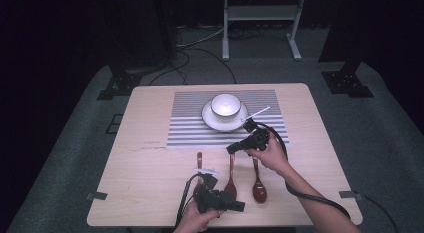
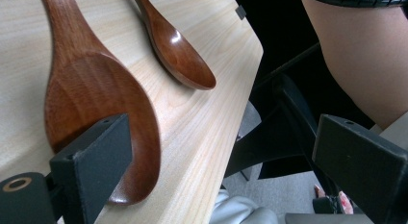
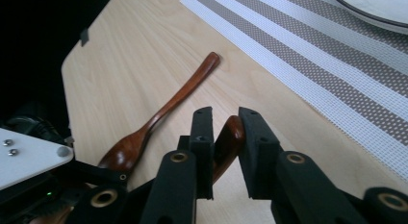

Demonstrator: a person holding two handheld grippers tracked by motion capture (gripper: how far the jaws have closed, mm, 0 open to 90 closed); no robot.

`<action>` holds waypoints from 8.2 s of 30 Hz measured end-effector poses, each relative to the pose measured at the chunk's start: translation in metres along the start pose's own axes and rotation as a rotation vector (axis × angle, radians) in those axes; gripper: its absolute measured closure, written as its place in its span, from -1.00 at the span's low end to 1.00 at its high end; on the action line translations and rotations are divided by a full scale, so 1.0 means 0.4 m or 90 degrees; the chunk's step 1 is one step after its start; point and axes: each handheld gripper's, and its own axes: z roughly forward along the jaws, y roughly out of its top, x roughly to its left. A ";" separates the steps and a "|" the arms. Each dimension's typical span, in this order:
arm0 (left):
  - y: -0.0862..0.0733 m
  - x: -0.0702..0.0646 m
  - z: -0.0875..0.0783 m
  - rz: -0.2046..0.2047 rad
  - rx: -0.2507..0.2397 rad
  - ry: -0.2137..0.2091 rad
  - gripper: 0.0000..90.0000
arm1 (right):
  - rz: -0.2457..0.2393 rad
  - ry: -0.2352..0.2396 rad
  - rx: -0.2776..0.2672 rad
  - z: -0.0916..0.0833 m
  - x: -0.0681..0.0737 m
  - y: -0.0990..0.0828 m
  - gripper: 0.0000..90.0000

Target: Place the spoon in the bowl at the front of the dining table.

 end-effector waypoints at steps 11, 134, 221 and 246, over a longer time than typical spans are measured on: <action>0.007 -0.003 -0.022 0.007 -0.018 0.002 -0.88 | 0.027 0.047 -0.005 -0.029 0.002 0.022 0.83; 0.011 0.003 -0.068 0.012 -0.049 0.016 -0.88 | 0.220 -0.093 -0.274 -0.195 -0.131 0.285 0.85; 0.010 0.004 -0.069 0.015 -0.048 0.018 -0.88 | 0.325 -0.196 -0.376 -0.198 -0.240 0.191 0.60; 0.014 0.004 -0.071 0.017 -0.052 0.024 -0.88 | 0.328 -0.140 -0.354 -0.218 -0.247 0.119 0.46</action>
